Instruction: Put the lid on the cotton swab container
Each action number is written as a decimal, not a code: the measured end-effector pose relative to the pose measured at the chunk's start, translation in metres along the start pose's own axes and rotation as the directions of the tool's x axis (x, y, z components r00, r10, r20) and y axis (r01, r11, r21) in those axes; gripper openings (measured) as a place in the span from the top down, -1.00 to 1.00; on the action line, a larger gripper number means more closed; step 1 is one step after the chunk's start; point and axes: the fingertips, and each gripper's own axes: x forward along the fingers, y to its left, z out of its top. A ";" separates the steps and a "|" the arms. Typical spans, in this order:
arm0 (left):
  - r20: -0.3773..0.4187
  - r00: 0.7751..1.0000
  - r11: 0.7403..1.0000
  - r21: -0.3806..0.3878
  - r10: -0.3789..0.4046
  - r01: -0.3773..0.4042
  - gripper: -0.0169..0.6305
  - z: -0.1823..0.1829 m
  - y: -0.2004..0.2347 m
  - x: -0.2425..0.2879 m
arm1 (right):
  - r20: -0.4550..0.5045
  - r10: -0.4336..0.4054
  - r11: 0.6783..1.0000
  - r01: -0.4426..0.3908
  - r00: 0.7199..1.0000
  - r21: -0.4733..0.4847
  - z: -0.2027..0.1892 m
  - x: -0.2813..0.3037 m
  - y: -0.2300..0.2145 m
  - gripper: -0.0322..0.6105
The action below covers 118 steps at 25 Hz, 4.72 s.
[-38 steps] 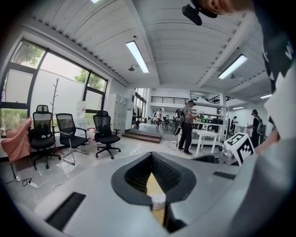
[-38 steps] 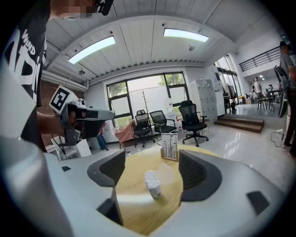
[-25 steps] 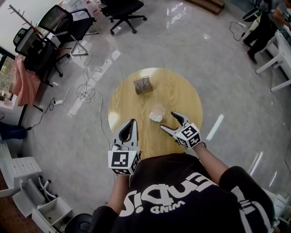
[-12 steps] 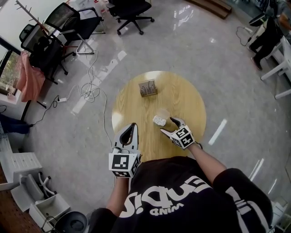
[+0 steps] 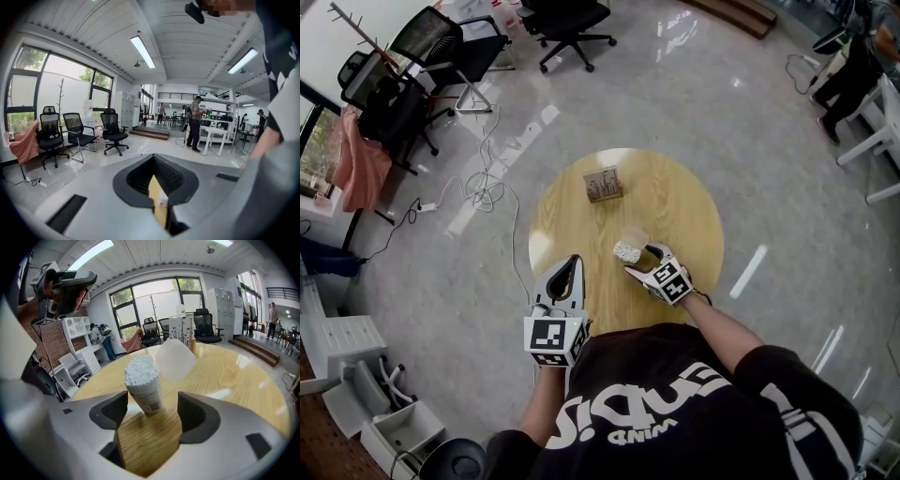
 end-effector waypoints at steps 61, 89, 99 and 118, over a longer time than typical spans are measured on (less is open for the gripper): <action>-0.371 0.857 0.932 -0.084 -0.358 0.352 0.92 -0.158 -0.010 0.179 | -0.048 0.083 0.984 -0.089 0.995 -0.152 -0.014 0.008 0.015 0.27; -0.328 0.708 0.775 -0.361 -0.626 0.518 0.92 -0.161 -0.032 0.203 | -0.069 0.133 0.966 -0.144 0.989 -0.213 -0.017 0.005 0.018 0.28; -0.303 0.677 0.734 -0.407 -0.670 0.544 0.92 -0.158 -0.036 0.193 | -0.070 0.137 0.965 -0.149 0.988 -0.216 -0.019 0.003 0.021 0.28; -0.315 0.584 0.655 -0.492 -0.748 0.574 0.92 -0.146 -0.054 0.188 | -0.069 0.138 0.964 -0.150 0.988 -0.219 -0.019 0.002 0.020 0.28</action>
